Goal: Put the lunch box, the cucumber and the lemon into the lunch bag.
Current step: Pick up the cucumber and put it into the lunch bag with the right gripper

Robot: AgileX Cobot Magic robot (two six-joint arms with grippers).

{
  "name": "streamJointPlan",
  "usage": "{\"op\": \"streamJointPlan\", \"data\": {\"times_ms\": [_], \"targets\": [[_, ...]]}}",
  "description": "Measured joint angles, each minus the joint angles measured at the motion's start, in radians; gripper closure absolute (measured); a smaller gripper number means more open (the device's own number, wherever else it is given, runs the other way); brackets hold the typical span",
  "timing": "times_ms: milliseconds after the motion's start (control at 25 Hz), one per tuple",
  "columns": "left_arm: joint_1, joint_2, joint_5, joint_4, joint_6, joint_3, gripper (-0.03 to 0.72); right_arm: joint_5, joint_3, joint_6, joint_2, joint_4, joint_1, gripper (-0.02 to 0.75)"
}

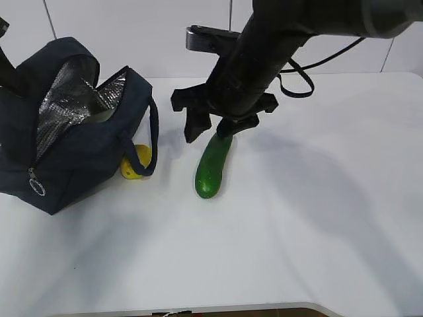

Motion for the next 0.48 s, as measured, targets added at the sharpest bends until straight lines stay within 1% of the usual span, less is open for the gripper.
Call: {"op": "streamJointPlan", "data": {"times_ms": [120,320,480], "targets": [[0.000,0.000,0.000,0.000,0.000,-0.002,0.688,-0.014,0.000,0.072,0.000,-0.071,0.000,0.265],[0.000,0.000,0.000,0.001,0.000,-0.002,0.688,-0.020,0.000,0.108,0.004,-0.121,0.000,0.237],[0.000,0.000,0.000,0.001,-0.002,-0.002,0.688,-0.036,0.000,0.149,0.027,-0.139,0.000,0.230]]}}
